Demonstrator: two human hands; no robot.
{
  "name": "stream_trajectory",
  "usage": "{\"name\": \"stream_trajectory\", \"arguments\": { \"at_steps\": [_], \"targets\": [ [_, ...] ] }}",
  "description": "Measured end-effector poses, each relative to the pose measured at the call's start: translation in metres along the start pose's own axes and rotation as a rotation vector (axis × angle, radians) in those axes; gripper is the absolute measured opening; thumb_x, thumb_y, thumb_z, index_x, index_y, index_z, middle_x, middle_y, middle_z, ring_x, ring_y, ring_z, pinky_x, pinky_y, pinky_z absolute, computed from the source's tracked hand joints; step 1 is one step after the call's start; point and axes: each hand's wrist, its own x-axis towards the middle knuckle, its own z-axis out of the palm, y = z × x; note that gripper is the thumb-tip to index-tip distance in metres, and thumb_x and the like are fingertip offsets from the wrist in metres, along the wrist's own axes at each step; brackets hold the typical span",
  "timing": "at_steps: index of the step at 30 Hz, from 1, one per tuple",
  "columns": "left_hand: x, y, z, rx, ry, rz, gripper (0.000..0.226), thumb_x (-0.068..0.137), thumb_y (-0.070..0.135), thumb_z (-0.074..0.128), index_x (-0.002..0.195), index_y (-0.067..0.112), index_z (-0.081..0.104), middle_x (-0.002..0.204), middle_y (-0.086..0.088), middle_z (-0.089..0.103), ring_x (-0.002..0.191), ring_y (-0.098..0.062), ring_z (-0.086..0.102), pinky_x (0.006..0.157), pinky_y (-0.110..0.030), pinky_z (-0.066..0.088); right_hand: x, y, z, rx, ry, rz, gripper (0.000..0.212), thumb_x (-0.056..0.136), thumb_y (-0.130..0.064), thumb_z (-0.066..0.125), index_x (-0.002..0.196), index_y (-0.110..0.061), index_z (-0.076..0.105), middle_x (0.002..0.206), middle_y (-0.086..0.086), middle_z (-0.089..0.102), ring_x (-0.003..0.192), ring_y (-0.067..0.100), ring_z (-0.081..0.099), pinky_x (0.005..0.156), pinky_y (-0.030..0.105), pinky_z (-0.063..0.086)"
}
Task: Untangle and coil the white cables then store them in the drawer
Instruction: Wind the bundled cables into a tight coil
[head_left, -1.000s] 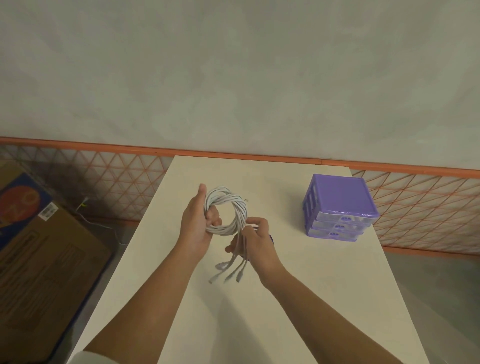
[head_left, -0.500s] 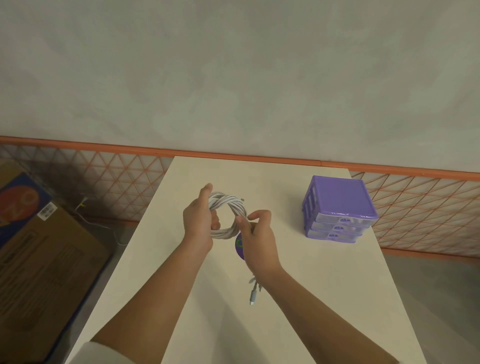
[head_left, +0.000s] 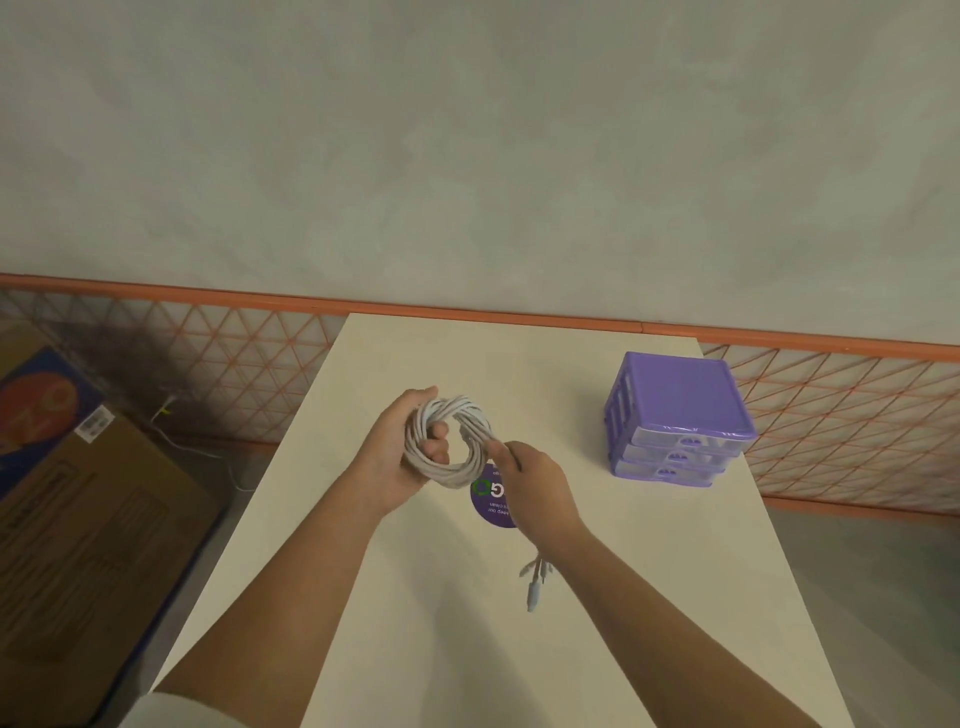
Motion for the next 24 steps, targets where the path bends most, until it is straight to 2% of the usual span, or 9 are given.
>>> {"name": "stream_trajectory", "arguments": {
  "at_steps": [3,5,7,9,11,13,15,20,24],
  "targets": [
    [-0.006,0.004,-0.001,0.060,-0.116,-0.099,0.036,0.088,0.020,0.042,0.076,0.000,0.069,0.067,-0.010,0.061,0.059,-0.021,0.058,0.058,-0.027,0.049,0.005,0.005,-0.002,-0.017,0.010,0.002,0.039,0.102,-0.040,0.041,0.081,-0.012,0.060,0.069,-0.002,0.055,0.067,0.019,0.049,0.061,0.031,0.038],
    [-0.007,0.006,-0.001,0.142,-0.114,-0.112,0.032,0.089,0.022,0.045,0.086,0.002,0.070,0.071,-0.009,0.062,0.069,-0.023,0.062,0.065,-0.029,0.053,0.005,0.005,-0.006,-0.092,0.011,-0.010,0.035,0.102,-0.040,0.039,0.089,-0.018,0.062,0.078,-0.003,0.061,0.075,0.020,0.057,0.064,0.030,0.045],
    [-0.004,0.006,0.000,0.336,-0.047,-0.054,0.023,0.091,0.029,0.056,0.086,0.009,0.065,0.069,-0.004,0.057,0.062,-0.018,0.057,0.060,-0.027,0.052,0.004,0.002,-0.009,-0.196,0.019,-0.040,0.035,0.103,-0.040,0.037,0.095,-0.017,0.062,0.085,0.000,0.064,0.082,0.022,0.062,0.072,0.034,0.054],
    [0.000,0.003,0.001,0.507,0.052,0.043,0.026,0.084,0.036,0.070,0.084,0.012,0.060,0.066,0.000,0.054,0.052,-0.014,0.048,0.054,-0.028,0.047,0.002,-0.002,-0.011,-0.302,0.040,-0.085,0.038,0.104,-0.040,0.033,0.097,-0.015,0.061,0.089,0.004,0.066,0.084,0.026,0.064,0.077,0.040,0.056],
    [0.004,-0.001,0.002,0.572,0.123,0.140,0.037,0.079,0.039,0.076,0.075,0.014,0.049,0.063,0.001,0.052,0.049,-0.014,0.040,0.049,-0.027,0.039,-0.001,-0.004,-0.010,-0.400,0.060,-0.141,0.039,0.105,-0.039,0.030,0.098,-0.013,0.058,0.090,0.005,0.066,0.084,0.029,0.063,0.076,0.041,0.055],
    [0.007,-0.006,0.002,0.540,0.179,0.205,0.045,0.079,0.038,0.077,0.073,0.018,0.037,0.060,0.001,0.049,0.049,-0.014,0.036,0.044,-0.024,0.033,-0.003,-0.002,-0.008,-0.433,0.066,-0.186,0.037,0.105,-0.038,0.031,0.100,-0.013,0.057,0.091,0.006,0.066,0.084,0.029,0.063,0.076,0.041,0.055],
    [0.008,-0.008,0.002,0.453,0.206,0.221,0.047,0.080,0.036,0.077,0.075,0.020,0.032,0.058,0.001,0.048,0.047,-0.014,0.036,0.042,-0.023,0.028,-0.003,0.001,-0.008,-0.381,0.048,-0.218,0.032,0.105,-0.035,0.034,0.105,-0.014,0.058,0.093,0.005,0.066,0.086,0.028,0.063,0.077,0.040,0.055],
    [0.009,-0.013,-0.004,0.198,0.175,0.131,0.041,0.078,0.035,0.078,0.078,0.019,0.040,0.057,0.001,0.046,0.041,-0.011,0.032,0.036,-0.019,0.022,0.001,0.009,-0.009,-0.110,-0.020,-0.240,0.026,0.104,-0.033,0.041,0.106,-0.019,0.063,0.089,-0.004,0.066,0.083,0.020,0.059,0.075,0.032,0.048],
    [0.006,-0.018,-0.004,0.219,0.140,0.154,0.030,0.085,0.033,0.071,0.084,0.014,0.047,0.058,0.003,0.048,0.042,-0.009,0.032,0.038,-0.019,0.025,-0.001,0.012,-0.010,0.124,-0.017,-0.188,0.023,0.101,-0.040,0.045,0.104,-0.031,0.067,0.089,-0.012,0.068,0.087,0.012,0.063,0.075,0.028,0.050]
  ]
}}
